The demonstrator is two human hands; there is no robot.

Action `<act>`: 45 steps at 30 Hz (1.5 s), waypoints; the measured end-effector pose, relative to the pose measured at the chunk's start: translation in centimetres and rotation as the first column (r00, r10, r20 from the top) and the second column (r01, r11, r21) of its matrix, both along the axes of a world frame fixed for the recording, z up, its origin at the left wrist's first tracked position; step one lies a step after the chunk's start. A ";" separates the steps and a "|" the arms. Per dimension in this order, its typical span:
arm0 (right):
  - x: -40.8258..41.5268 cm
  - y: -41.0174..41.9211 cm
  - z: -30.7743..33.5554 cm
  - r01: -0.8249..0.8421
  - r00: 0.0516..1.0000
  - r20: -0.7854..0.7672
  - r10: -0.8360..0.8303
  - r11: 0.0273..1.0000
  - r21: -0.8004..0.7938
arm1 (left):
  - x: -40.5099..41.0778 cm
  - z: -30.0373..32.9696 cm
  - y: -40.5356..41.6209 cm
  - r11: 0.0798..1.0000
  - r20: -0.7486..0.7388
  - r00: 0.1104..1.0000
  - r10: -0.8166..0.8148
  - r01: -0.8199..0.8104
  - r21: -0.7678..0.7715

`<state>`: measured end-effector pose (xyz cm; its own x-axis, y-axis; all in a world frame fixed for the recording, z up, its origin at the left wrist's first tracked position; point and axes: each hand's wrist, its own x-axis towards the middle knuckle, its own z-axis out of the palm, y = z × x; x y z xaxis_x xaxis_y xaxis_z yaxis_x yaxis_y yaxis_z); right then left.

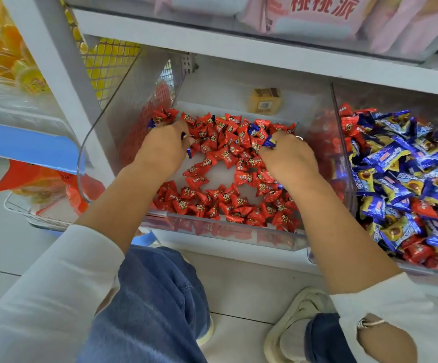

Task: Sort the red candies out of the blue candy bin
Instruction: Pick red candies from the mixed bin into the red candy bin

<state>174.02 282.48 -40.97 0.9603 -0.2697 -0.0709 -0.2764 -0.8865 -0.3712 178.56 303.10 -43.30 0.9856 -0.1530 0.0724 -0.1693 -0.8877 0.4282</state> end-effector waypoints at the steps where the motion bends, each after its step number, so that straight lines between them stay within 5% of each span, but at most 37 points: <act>1: -0.2 -0.2 0.0 0.036 0.999 -0.028 -0.036 0.999 -0.019 | 0.0 -0.1 0.1 1.000 -0.003 1.000 -0.013 0.014 0.026; 7: -1.8 0.6 -0.1 0.065 0.979 -0.184 -0.092 0.987 -0.148 | -0.2 -0.4 0.7 0.994 -0.016 0.998 -0.062 0.063 0.093; 11: -2.3 1.0 -0.6 -0.070 0.939 -0.345 0.007 0.983 -0.170 | -0.2 -0.3 0.4 0.986 -0.052 0.995 -0.085 0.091 0.141; 15: -2.0 2.8 -1.6 -0.377 0.872 -0.274 0.405 0.914 0.151 | -0.1 -0.3 0.4 0.981 -0.054 0.994 -0.098 0.105 0.162; 17: -2.0 3.1 -1.1 -0.414 0.864 -0.158 0.478 0.853 0.319 | -0.2 -0.3 0.6 0.990 -0.032 0.995 -0.092 0.095 0.101; 19: -1.8 2.2 -0.3 -0.350 0.924 -0.020 0.382 0.865 0.361 | -0.4 -0.2 0.9 0.996 -0.018 0.997 -0.074 0.075 0.052; 23: -1.5 0.2 0.3 -0.178 0.984 0.020 0.177 0.980 0.092 | -0.4 0.1 0.8 0.998 -0.009 0.998 -0.064 0.065 0.027; 30: -0.8 3.5 -1.4 -0.379 0.919 -0.102 0.380 0.925 0.028 | -0.9 0.1 0.2 0.986 -0.079 0.989 -0.128 0.136 0.099; 35: 2.6 2.0 -1.4 -0.066 0.988 0.138 0.070 0.997 -0.033 | -1.9 0.8 -1.4 0.905 -0.064 0.930 -0.361 0.367 0.214; 38: 3.6 1.6 -2.0 -0.176 0.982 0.047 0.182 0.979 -0.106 | -1.8 0.1 -1.9 0.846 -0.128 0.889 -0.439 0.457 0.275; 45: 3.9 1.8 -2.9 -0.168 0.970 -0.189 0.153 0.984 -0.065 | -1.4 -0.5 -1.3 0.848 -0.228 0.908 -0.351 0.411 0.333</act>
<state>177.91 284.31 -43.84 0.9642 -0.1249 -0.2338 -0.1845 -0.9495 -0.2538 177.19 301.75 -43.75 0.8379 -0.5040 -0.2095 -0.4858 -0.8637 0.1344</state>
